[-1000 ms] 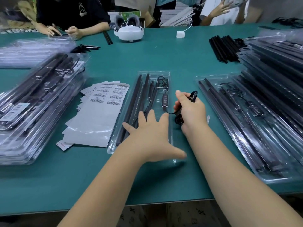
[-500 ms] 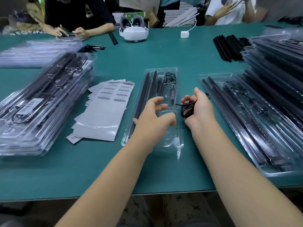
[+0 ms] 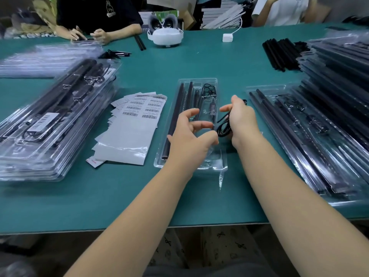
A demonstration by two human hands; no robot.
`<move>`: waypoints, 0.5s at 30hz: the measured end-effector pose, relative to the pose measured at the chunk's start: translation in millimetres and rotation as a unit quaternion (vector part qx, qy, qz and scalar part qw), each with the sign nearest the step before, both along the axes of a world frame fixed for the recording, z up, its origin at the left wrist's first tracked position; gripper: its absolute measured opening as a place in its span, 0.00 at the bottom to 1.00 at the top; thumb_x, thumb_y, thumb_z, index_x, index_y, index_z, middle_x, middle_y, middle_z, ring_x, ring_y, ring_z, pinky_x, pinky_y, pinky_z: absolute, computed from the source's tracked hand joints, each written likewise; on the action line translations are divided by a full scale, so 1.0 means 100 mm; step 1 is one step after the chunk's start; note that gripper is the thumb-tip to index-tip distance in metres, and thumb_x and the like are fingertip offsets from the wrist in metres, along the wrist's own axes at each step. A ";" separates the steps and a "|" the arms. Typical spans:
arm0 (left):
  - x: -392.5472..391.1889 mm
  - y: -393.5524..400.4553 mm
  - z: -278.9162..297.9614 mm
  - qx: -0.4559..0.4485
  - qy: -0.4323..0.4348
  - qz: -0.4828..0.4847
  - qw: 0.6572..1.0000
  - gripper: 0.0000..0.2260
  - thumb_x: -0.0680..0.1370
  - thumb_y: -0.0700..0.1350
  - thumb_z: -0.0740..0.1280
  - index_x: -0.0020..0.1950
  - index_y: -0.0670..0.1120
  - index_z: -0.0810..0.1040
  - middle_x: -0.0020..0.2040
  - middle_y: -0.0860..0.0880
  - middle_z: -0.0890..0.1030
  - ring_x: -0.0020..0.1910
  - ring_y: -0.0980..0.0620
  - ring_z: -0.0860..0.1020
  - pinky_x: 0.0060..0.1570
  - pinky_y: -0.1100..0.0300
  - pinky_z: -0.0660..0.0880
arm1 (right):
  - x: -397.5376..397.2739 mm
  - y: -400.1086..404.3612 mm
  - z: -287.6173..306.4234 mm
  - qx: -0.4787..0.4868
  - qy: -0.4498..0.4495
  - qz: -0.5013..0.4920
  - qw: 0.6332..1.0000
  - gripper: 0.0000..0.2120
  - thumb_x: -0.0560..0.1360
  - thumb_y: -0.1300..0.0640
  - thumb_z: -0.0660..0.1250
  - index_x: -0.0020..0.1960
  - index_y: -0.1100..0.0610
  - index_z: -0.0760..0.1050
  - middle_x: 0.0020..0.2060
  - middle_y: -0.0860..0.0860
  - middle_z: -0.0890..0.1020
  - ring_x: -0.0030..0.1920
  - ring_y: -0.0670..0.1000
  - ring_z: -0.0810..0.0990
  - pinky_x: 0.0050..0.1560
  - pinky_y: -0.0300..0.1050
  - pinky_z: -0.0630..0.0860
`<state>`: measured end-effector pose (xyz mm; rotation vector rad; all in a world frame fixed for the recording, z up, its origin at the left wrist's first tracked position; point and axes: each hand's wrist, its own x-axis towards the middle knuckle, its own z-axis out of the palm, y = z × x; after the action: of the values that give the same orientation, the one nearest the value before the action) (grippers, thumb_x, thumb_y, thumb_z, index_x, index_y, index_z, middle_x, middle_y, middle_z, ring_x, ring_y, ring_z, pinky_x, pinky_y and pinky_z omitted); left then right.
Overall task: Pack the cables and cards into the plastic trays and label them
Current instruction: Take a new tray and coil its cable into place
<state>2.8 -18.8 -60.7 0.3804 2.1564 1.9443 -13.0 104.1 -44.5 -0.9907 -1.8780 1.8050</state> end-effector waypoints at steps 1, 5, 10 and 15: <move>-0.01 0.01 0.01 0.003 0.004 0.002 1.000 0.24 0.61 0.45 0.66 0.52 0.64 0.66 0.43 0.65 0.81 0.54 0.47 0.78 0.66 0.28 0.57 | -0.01 0.01 0.00 -0.008 -0.007 -0.004 1.000 0.14 0.79 0.51 0.56 0.39 0.56 0.73 0.35 0.50 0.69 0.32 0.47 0.66 0.31 0.41 0.58; -0.01 0.03 0.03 0.011 0.014 0.003 1.000 0.24 0.61 0.44 0.67 0.52 0.64 0.66 0.42 0.65 0.81 0.56 0.48 0.77 0.67 0.30 0.58 | -0.02 0.00 -0.16 0.095 -0.010 -0.012 0.995 0.11 0.73 0.56 0.62 0.35 0.55 0.62 0.29 0.50 0.66 0.29 0.51 0.62 0.28 0.42 0.59; -0.05 0.01 -0.04 0.034 0.020 0.009 0.999 0.25 0.59 0.45 0.67 0.52 0.63 0.67 0.42 0.62 0.81 0.51 0.50 0.79 0.68 0.32 0.59 | 0.05 -0.08 -0.34 0.265 -0.006 -0.021 0.964 0.16 0.77 0.47 0.62 0.35 0.53 0.63 0.30 0.46 0.72 0.31 0.47 0.69 0.29 0.43 0.61; -0.05 0.01 -0.03 0.034 0.000 0.011 0.999 0.24 0.58 0.47 0.67 0.52 0.61 0.70 0.40 0.60 0.81 0.58 0.40 0.76 0.62 0.35 0.68 | 0.07 -0.08 -0.37 0.320 -0.052 0.024 0.946 0.14 0.81 0.49 0.52 0.43 0.55 0.69 0.45 0.55 0.73 0.48 0.56 0.68 0.46 0.47 0.63</move>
<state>-1.9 -17.9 -63.3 0.3702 2.1067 2.0341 -6.1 96.1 -81.3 -0.8035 -2.3375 1.0379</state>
